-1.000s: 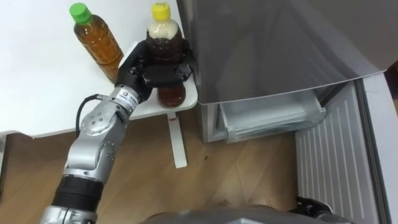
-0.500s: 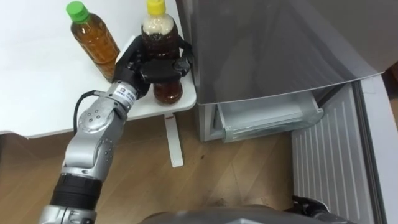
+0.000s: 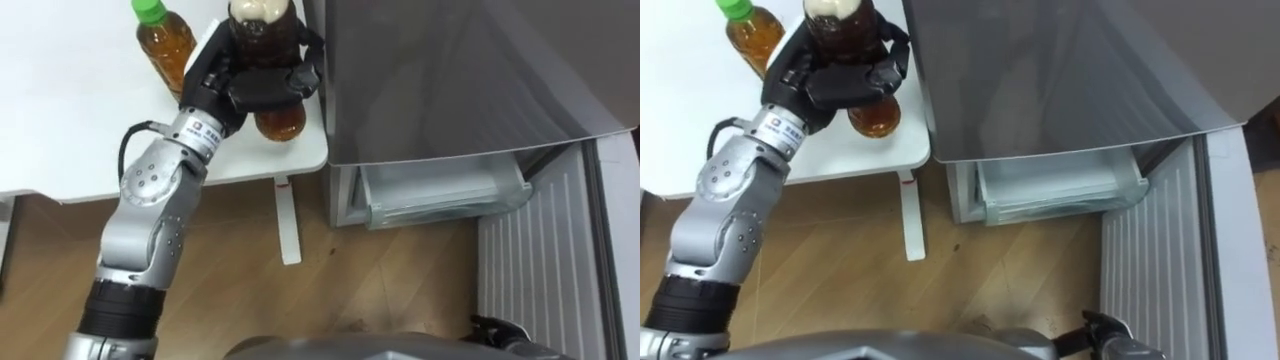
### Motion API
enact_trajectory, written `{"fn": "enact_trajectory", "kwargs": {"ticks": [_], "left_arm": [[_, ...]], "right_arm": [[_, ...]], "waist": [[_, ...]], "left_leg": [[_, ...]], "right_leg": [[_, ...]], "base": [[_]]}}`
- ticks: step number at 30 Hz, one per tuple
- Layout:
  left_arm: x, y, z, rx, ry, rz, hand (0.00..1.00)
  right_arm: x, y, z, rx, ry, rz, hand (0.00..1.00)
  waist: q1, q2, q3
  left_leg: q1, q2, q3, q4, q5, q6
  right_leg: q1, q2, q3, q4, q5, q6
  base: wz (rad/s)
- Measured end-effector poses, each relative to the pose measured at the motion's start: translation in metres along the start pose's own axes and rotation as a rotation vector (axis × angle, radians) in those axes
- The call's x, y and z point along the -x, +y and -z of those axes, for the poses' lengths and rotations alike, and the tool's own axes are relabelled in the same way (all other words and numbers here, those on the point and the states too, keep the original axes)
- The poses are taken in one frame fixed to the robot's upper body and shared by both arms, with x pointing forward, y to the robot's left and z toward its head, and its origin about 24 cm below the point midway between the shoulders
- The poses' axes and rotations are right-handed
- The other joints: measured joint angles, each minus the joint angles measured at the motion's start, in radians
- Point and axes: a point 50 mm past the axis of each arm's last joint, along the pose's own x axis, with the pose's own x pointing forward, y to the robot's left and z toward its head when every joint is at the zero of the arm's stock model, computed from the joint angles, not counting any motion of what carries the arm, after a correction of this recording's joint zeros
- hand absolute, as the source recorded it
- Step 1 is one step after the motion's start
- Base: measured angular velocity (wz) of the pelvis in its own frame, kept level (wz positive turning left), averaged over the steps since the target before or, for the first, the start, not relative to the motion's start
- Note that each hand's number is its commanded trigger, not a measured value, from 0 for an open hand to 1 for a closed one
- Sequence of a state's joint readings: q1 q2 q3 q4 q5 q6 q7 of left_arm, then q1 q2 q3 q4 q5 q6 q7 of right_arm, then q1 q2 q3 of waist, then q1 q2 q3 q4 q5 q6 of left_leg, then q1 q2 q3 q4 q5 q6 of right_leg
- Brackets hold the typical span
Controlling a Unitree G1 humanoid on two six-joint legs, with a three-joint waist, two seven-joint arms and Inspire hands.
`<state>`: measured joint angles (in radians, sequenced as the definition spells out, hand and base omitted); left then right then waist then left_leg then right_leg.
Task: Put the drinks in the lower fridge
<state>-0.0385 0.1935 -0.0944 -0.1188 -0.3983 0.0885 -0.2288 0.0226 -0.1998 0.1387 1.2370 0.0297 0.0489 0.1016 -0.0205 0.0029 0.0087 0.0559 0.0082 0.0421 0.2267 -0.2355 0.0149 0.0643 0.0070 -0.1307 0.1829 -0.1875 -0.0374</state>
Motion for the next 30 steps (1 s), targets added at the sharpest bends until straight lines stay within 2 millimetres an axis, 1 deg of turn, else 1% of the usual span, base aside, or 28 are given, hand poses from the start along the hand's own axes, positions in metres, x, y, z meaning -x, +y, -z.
{"fn": "enact_trajectory", "kwargs": {"ticks": [1, 3, 4, 5, 9, 11, 13, 15, 17, 19, 22, 25, 27, 30], "left_arm": [[0.000, -0.002, 0.001, 0.011, -0.002, 0.000, 1.00], [0.001, -0.003, 0.003, 0.025, 0.002, -0.004, 1.00], [0.004, -0.003, 0.007, 0.030, 0.014, -0.009, 1.00], [0.008, -0.003, 0.011, 0.037, 0.030, -0.017, 1.00], [0.019, -0.003, 0.023, 0.055, 0.078, -0.030, 1.00], [0.026, -0.001, 0.029, 0.056, 0.107, -0.040, 1.00], [0.029, 0.000, 0.030, 0.051, 0.118, -0.037, 1.00], [0.030, 0.001, 0.030, 0.048, 0.120, -0.028, 1.00], [0.030, 0.000, 0.030, 0.048, 0.120, -0.020, 1.00], [0.029, -0.002, 0.030, 0.051, 0.119, -0.005, 1.00], [0.029, -0.004, 0.031, 0.056, 0.122, 0.006, 1.00], [0.029, -0.007, 0.033, 0.058, 0.129, 0.018, 1.00], [0.031, -0.008, 0.035, 0.064, 0.134, 0.029, 1.00], [0.035, -0.008, 0.037, 0.067, 0.147, 0.044, 1.00]], "right_arm": [[0.000, -0.001, -0.005, 0.014, -0.022, 0.002, 0.00], [0.000, 0.001, -0.019, 0.017, -0.079, -0.006, 0.00], [0.001, 0.005, -0.031, 0.023, -0.134, -0.022, 0.00], [0.002, 0.010, -0.043, 0.028, -0.183, -0.040, 0.00], [0.006, 0.031, -0.065, 0.055, -0.278, -0.126, 0.00], [0.011, 0.041, -0.079, 0.079, -0.343, -0.186, 0.00], [0.015, 0.046, -0.090, 0.085, -0.395, -0.215, 0.00], [0.021, 0.050, -0.100, 0.103, -0.448, -0.242, 0.00], [0.033, 0.058, -0.117, 0.150, -0.541, -0.287, 0.00], [0.041, 0.064, -0.127, 0.174, -0.594, -0.328, 0.00], [0.049, 0.070, -0.136, 0.190, -0.646, -0.380, 0.00], [0.055, 0.077, -0.142, 0.186, -0.682, -0.440, 0.00], [0.058, 0.078, -0.144, 0.191, -0.697, -0.471, 0.00], [0.064, 0.078, -0.147, 0.196, -0.722, -0.533, 0.00]], "waist": [[0.002, 0.001, 0.0001], [0.011, 0.002, -0.0005], [0.016, 0.004, -0.0021], [0.018, 0.005, -0.0037], [0.027, 0.002, -0.0041], [0.029, -0.003, -0.0038], [0.029, -0.008, -0.0046], [0.033, -0.013, -0.0060], [0.047, -0.018, -0.0053], [0.050, -0.020, -0.0052], [0.057, -0.020, -0.0051], [0.056, -0.018, -0.0035], [0.052, -0.014, -0.0009], [0.053, -0.015, 0.0006]], "left_leg": [[0.003, 0.000, -0.002, -0.001, 0.000, 0.000], [0.008, 0.000, -0.001, -0.004, 0.000, 0.000], [0.008, 0.000, 0.000, -0.004, 0.000, -0.001], [0.009, -0.001, 0.000, -0.003, 0.001, -0.001], [0.004, -0.004, -0.011, 0.006, 0.001, -0.001], [0.006, -0.006, -0.021, 0.009, 0.001, 0.000], [0.006, -0.007, -0.029, 0.011, 0.001, 0.000], [0.006, -0.007, -0.034, 0.011, 0.001, 0.000], [0.004, -0.008, -0.033, 0.011, 0.001, 0.000], [0.001, -0.010, -0.033, 0.012, 0.001, 0.000], [0.003, -0.011, -0.032, 0.011, 0.001, 0.000], [0.004, -0.005, -0.033, 0.010, 0.001, 0.000], [0.005, -0.005, -0.034, 0.009, 0.001, 0.000], [0.003, -0.005, -0.034, 0.008, 0.001, 0.000]], "right_leg": [[0.004, -0.001, -0.008, 0.001, 0.000, 0.000], [0.006, 0.000, -0.009, 0.003, 0.000, 0.000], [0.006, -0.001, -0.008, 0.003, 0.000, 0.000], [0.007, -0.001, -0.010, 0.003, 0.000, 0.000], [0.011, -0.005, -0.021, 0.005, 0.000, 0.000], [0.018, -0.007, -0.023, 0.004, -0.003, 0.003], [0.023, -0.008, -0.026, 0.003, -0.005, 0.005], [0.025, -0.010, -0.036, 0.003, -0.005, 0.005], [0.023, -0.010, -0.040, 0.002, -0.005, 0.005], [0.021, -0.011, -0.045, 0.001, -0.005, 0.005], [0.022, -0.012, -0.044, 0.001, -0.005, 0.005], [0.023, -0.012, -0.045, 0.003, -0.005, 0.005], [0.025, -0.013, -0.047, 0.003, -0.005, 0.005], [0.024, -0.013, -0.050, 0.005, -0.005, 0.005]], "base": [[0.11], [0.01], [-0.03], [0.00], [0.10], [0.15], [0.13], [0.08], [0.00], [0.00], [0.00], [0.00], [0.00], [0.00]]}}
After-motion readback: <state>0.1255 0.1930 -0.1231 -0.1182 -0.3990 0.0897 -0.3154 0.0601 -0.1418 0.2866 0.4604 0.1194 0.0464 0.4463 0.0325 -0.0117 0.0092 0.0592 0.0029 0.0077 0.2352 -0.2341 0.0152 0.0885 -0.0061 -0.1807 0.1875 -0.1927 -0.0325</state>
